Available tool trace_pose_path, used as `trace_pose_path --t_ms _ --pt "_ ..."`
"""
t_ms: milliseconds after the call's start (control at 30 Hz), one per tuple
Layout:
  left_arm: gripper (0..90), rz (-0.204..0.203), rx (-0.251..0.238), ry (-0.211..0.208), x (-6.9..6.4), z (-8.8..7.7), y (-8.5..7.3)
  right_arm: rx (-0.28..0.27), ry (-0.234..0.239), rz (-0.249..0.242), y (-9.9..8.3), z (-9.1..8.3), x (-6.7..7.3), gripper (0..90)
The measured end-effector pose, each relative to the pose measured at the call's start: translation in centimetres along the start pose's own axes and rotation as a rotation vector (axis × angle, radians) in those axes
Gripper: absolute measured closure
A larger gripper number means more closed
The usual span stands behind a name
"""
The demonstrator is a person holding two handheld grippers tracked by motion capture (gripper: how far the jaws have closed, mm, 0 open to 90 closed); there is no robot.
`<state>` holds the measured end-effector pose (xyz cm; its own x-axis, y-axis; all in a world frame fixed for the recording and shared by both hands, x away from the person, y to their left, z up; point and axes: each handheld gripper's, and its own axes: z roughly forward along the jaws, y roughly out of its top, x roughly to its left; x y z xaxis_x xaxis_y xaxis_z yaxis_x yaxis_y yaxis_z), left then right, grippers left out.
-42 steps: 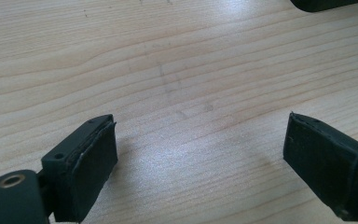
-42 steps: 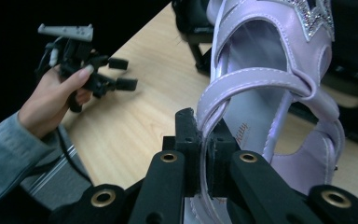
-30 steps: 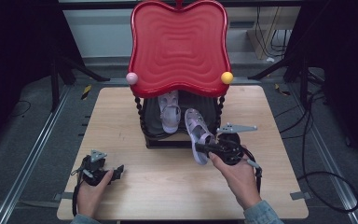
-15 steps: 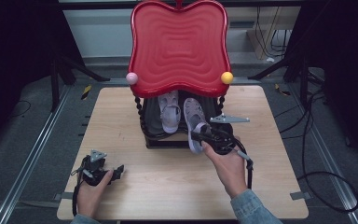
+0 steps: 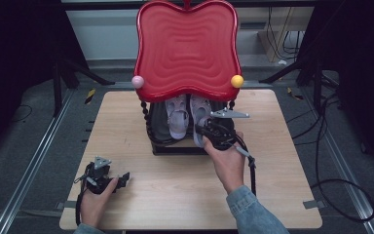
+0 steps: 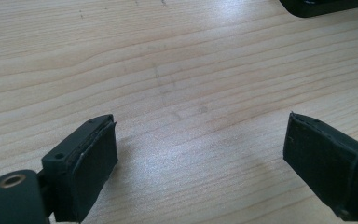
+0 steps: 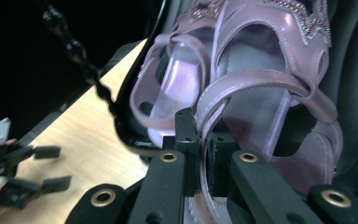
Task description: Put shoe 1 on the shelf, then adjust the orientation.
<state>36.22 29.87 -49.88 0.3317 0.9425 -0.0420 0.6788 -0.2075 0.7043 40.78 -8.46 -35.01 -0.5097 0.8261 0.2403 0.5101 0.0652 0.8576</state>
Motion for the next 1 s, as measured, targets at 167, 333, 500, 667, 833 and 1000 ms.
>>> trace_pose_path --t_ms 167,333,500,667,833,1000 --pt "9.0 0.002 -0.001 0.0 0.1 0.0 0.0 0.0 -0.04 -0.017 0.2 0.9 0.0 86.5" --pt "9.0 -0.004 -0.005 -0.001 0.1 0.0 0.0 -0.005 -0.066 -0.02 0.4 1.6 0.2 86.5" --pt "9.0 -0.004 -0.005 -0.002 0.1 0.0 0.0 -0.017 -0.094 -0.022 0.5 2.0 0.3 86.4" --pt "9.0 0.0 -0.003 -0.001 0.1 -0.1 0.0 -0.018 -0.119 -0.03 0.6 2.5 0.2 86.4" --pt "9.0 0.001 -0.002 -0.003 0.1 -0.1 0.0 -0.017 -0.143 -0.037 0.5 3.0 0.1 86.4" --pt "9.0 0.001 -0.003 -0.002 0.1 -0.1 0.0 -0.016 -0.16 -0.04 0.5 3.5 0.0 86.4"
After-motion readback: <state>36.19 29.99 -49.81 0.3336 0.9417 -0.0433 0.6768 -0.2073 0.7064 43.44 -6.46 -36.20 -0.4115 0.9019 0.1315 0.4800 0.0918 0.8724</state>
